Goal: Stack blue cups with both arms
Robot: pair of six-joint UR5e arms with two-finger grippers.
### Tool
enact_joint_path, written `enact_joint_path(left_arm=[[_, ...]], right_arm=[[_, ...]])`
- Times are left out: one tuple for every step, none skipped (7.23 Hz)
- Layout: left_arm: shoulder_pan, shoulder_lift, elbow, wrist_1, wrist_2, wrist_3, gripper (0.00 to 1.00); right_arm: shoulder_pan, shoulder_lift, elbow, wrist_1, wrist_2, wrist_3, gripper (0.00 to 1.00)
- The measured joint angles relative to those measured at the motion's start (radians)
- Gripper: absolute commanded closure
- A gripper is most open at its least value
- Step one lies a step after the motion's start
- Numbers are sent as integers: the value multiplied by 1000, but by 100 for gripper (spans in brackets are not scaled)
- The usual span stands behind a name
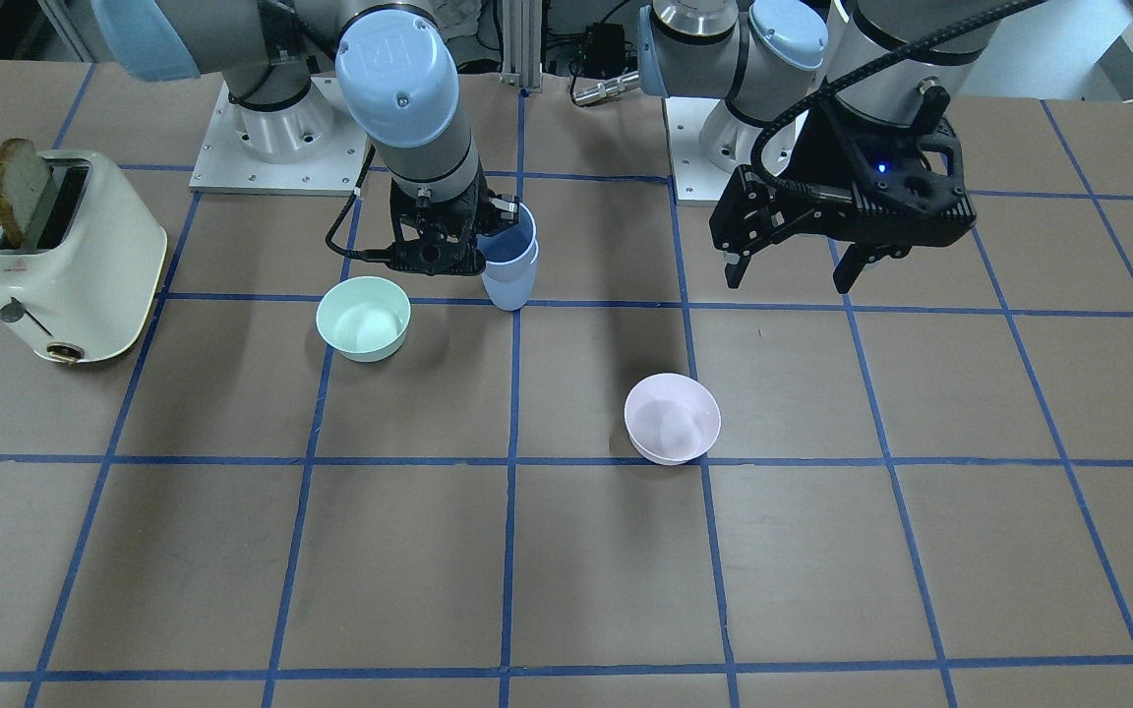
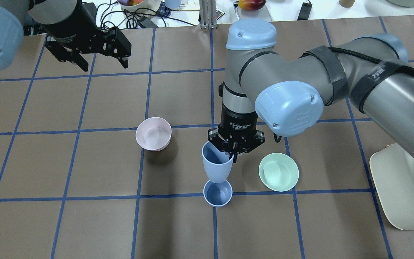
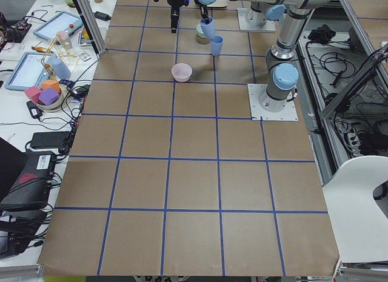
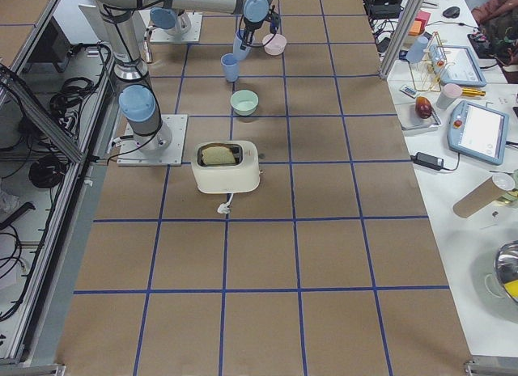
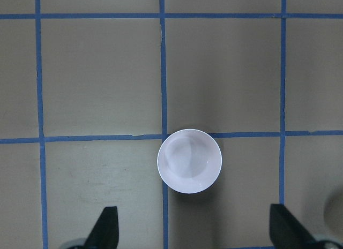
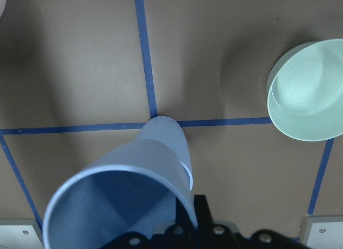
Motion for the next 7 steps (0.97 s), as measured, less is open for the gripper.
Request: enact_joint_path(left_arm=[[0,0,0,0,0,0,0],[0,0,1,0,0,0,0],[0,0,1,0,0,0,0],[0,0,1,0,0,0,0],[0,0,1,0,0,-1,0],[0,0,1,0,0,-1,0],[0,0,1,0,0,-1,0]], right_arm=[[2,-9,8,11,2,3,100],[4,-12,19,18,3,5,100],[5,-13,30,21,11,12,100],[8,-13,38,21,24,24,100],[10,-13,44,20,32,34,100],[10,-13,53,18,32,38,100],[11,-11,65,13,29,40,100]])
